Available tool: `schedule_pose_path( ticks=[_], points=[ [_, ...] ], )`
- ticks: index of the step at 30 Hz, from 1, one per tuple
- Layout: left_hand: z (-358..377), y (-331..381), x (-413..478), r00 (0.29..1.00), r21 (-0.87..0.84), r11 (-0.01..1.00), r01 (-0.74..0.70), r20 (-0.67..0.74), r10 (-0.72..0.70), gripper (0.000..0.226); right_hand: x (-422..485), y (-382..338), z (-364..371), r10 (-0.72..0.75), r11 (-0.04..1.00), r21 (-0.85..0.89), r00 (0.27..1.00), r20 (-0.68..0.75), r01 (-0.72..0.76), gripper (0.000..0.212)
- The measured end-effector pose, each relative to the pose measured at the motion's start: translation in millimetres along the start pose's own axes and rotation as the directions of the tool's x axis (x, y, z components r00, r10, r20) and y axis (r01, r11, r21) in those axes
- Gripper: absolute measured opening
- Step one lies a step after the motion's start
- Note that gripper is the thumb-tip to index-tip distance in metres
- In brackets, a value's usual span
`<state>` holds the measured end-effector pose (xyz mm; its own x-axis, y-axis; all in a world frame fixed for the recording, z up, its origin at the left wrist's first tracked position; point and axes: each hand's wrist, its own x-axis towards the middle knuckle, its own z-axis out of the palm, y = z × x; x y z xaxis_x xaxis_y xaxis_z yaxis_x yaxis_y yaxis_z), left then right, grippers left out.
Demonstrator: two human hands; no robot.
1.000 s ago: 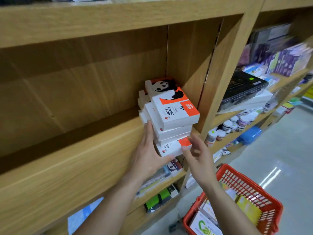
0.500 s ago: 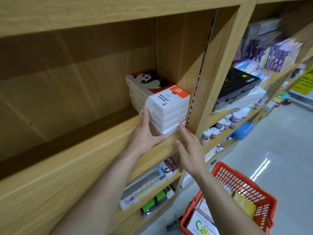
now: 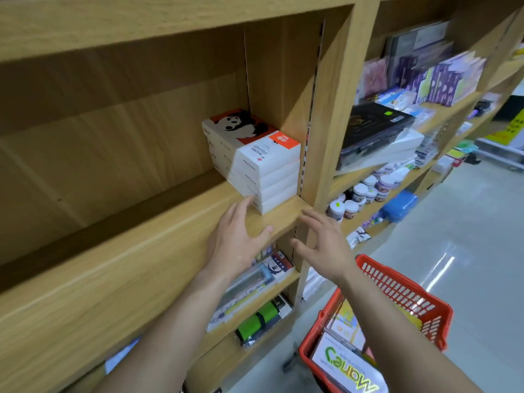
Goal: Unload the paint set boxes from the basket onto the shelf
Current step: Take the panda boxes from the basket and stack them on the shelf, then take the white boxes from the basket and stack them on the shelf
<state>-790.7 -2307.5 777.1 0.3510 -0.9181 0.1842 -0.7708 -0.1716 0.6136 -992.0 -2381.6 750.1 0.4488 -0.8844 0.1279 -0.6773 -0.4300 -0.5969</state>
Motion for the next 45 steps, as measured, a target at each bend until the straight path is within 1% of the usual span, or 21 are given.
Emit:
schedule_pose_path(
  ticks=[2, 3, 5, 8, 11, 13, 15, 16, 20, 23, 25, 28, 30, 33, 35, 36, 38, 40, 43, 45],
  points=[
    [7, 6, -37, 0.994, 0.006, 0.994, -0.106, 0.029, 0.106, 0.055, -29, 27, -7, 0.067, 0.997, -0.05, 0.998, -0.003, -0.067, 0.061],
    [15, 9, -54, 0.987, 0.002, 0.99, -0.144, 0.071, 0.144, 0.049, -45, 44, -10, 0.123, 0.991, -0.046, 0.992, -0.004, -0.123, 0.06],
    [40, 14, -80, 0.964, 0.005, 0.982, -0.187, 0.191, 0.182, 0.043, -80, 82, -13, 0.238, 0.971, -0.028, 0.971, 0.01, -0.238, 0.057],
    [96, 15, -100, 0.909, 0.048, 0.984, -0.172, 0.393, 0.14, 0.043, -132, 145, -10, 0.41, 0.912, -0.027, 0.911, 0.027, -0.41, 0.053],
    [163, 5, -111, 0.849, 0.045, 0.992, -0.115, 0.524, 0.074, 0.041, -178, 200, 5, 0.558, 0.83, -0.015, 0.828, 0.05, -0.558, 0.054],
    [207, -5, -115, 0.799, 0.066, 0.994, -0.082, 0.601, 0.025, 0.048, -203, 231, 22, 0.635, 0.77, 0.005, 0.768, 0.084, -0.638, 0.054],
    [246, -17, -115, 0.755, 0.108, 0.992, -0.062, 0.655, -0.024, 0.057, -220, 256, 44, 0.697, 0.708, 0.024, 0.704, 0.137, -0.706, 0.055],
    [264, -23, -113, 0.744, 0.117, 0.992, -0.055, 0.667, -0.038, 0.06, -227, 267, 56, 0.722, 0.677, 0.033, 0.672, 0.164, -0.736, 0.056],
    [330, -53, -97, 0.733, 0.101, 0.992, -0.079, 0.68, -0.011, 0.068, -235, 302, 108, 0.803, 0.556, 0.063, 0.556, 0.215, -0.829, 0.059],
    [370, -76, -83, 0.756, 0.075, 0.993, -0.096, 0.654, 0.024, 0.075, -232, 321, 149, 0.813, 0.523, 0.056, 0.518, 0.267, -0.85, 0.056],
    [390, -88, -82, 0.749, 0.047, 0.996, -0.077, 0.662, 0.027, 0.079, -229, 330, 173, 0.799, 0.523, 0.049, 0.509, 0.319, -0.851, 0.058],
    [405, -107, -94, 0.7, -0.02, 1.0, -0.017, 0.714, 0.026, 0.078, -222, 340, 204, 0.756, 0.592, 0.006, 0.557, 0.344, -0.806, 0.067],
    [409, -119, -103, 0.698, -0.067, 0.998, 0.016, 0.715, 0.037, 0.079, -217, 346, 222, 0.737, 0.637, -0.072, 0.58, 0.348, -0.767, 0.072],
    [407, -127, -116, 0.735, -0.143, 0.98, 0.14, 0.678, -0.006, 0.073, -217, 355, 242, 0.752, 0.65, -0.232, 0.566, 0.339, -0.724, 0.08],
    [405, -132, -124, 0.735, -0.129, 0.971, 0.201, 0.675, -0.062, 0.062, -219, 362, 249, 0.762, 0.645, -0.325, 0.551, 0.34, -0.691, 0.085],
    [405, -134, -128, 0.735, -0.118, 0.969, 0.216, 0.673, -0.082, 0.056, -220, 365, 253, 0.758, 0.652, -0.361, 0.56, 0.335, -0.666, 0.086],
    [405, -136, -131, 0.73, -0.111, 0.964, 0.243, 0.675, -0.106, 0.052, -218, 370, 259, 0.744, 0.666, -0.431, 0.588, 0.318, -0.609, 0.091],
    [407, -136, -130, 0.733, -0.113, 0.959, 0.259, 0.669, -0.119, 0.052, -214, 374, 264, 0.741, 0.663, -0.475, 0.597, 0.306, -0.579, 0.096],
    [410, -136, -130, 0.754, -0.129, 0.957, 0.26, 0.647, -0.118, 0.049, -214, 378, 269, 0.745, 0.655, -0.487, 0.6, 0.292, -0.577, 0.098],
    [411, -138, -131, 0.755, -0.141, 0.95, 0.277, 0.644, -0.125, 0.048, -219, 376, 272, 0.752, 0.647, -0.492, 0.596, 0.282, -0.582, 0.101]
  ],
)
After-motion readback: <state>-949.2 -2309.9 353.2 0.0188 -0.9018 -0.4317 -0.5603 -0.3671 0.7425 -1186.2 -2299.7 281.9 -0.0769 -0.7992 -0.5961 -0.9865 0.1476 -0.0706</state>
